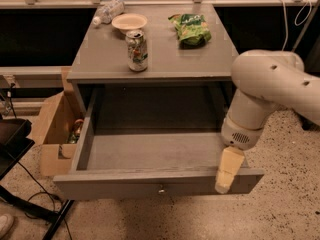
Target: Open top drawer
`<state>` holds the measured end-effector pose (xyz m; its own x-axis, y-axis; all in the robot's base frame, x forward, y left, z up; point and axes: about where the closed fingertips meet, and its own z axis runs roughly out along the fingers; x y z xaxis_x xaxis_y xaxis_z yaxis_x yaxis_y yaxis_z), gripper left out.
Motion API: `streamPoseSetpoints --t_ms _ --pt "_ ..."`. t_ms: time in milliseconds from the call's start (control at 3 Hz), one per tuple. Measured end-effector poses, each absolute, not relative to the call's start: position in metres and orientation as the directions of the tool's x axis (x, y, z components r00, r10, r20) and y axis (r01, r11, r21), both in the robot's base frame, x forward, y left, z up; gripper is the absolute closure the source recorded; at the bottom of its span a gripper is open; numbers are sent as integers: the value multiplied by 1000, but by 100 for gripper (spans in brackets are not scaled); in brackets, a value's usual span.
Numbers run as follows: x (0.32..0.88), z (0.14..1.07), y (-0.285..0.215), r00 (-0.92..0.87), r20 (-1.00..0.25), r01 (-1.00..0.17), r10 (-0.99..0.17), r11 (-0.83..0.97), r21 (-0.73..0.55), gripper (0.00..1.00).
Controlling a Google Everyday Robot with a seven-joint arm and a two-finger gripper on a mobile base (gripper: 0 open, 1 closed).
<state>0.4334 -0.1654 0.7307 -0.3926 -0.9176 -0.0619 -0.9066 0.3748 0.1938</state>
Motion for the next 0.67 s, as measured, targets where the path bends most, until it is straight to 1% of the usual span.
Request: streamPoseSetpoints --t_ms 333,667 --pt "442 802 -197 -376 -73 -923 -924 367 111 0" --pt "447 858 -229 -354 -109 -935 -929 352 32 0"
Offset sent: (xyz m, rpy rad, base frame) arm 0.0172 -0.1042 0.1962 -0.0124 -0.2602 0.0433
